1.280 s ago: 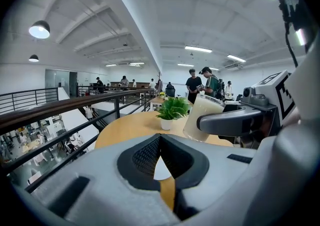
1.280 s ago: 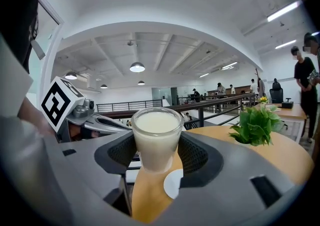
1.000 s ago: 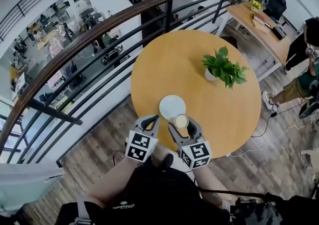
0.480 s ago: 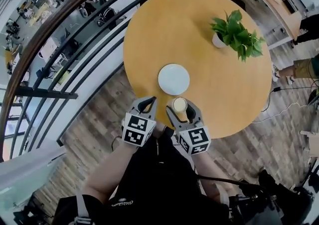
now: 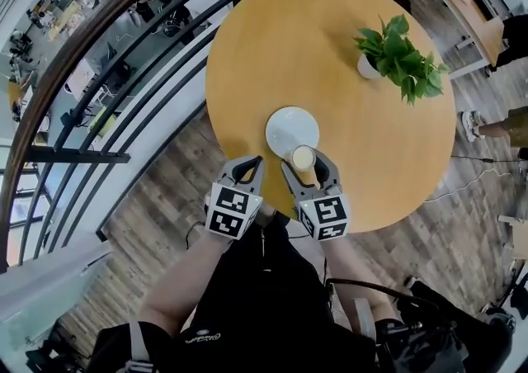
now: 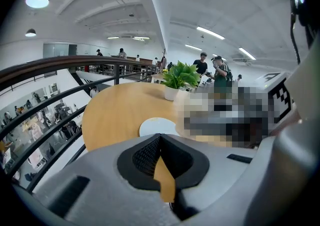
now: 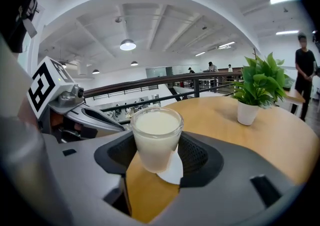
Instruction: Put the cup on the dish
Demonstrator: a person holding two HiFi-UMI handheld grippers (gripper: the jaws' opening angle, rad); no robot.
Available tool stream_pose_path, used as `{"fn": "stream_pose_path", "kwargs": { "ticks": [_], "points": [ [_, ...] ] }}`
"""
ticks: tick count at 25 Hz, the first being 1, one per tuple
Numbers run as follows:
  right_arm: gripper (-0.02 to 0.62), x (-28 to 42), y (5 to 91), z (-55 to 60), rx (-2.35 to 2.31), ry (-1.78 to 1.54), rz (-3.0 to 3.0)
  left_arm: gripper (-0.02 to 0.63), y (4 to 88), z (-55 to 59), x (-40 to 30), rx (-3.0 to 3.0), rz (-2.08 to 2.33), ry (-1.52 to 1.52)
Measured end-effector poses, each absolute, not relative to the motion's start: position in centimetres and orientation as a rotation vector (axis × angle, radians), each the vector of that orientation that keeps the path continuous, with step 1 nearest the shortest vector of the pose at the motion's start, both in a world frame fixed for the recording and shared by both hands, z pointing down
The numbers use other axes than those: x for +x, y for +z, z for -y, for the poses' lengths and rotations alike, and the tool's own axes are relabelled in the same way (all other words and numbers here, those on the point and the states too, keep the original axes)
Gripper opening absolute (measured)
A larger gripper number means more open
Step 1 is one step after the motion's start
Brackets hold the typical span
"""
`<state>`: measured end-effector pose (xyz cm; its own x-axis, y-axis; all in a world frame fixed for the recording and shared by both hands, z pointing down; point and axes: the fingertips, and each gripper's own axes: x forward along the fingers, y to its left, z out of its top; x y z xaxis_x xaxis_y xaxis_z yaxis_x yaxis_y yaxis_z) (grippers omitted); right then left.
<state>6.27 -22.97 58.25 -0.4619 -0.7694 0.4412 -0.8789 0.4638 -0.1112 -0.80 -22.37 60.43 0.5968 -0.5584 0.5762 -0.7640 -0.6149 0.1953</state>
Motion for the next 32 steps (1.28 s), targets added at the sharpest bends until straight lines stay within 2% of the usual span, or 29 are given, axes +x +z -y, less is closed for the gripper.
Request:
{"fn": "stream_pose_path", "kwargs": {
  "ticks": [15,32],
  "points": [
    [0.255,7.7,63.3,30.2,1.375,0.359,2.247,-0.002,60.6,24.7,0.4,2.407,1.065,0.647],
    [0.255,7.5,66.9,31.4,1.307,0.375,2.167,-0.002,61.1,24.1,0.7,2.391,1.043,0.679]
  ]
}}
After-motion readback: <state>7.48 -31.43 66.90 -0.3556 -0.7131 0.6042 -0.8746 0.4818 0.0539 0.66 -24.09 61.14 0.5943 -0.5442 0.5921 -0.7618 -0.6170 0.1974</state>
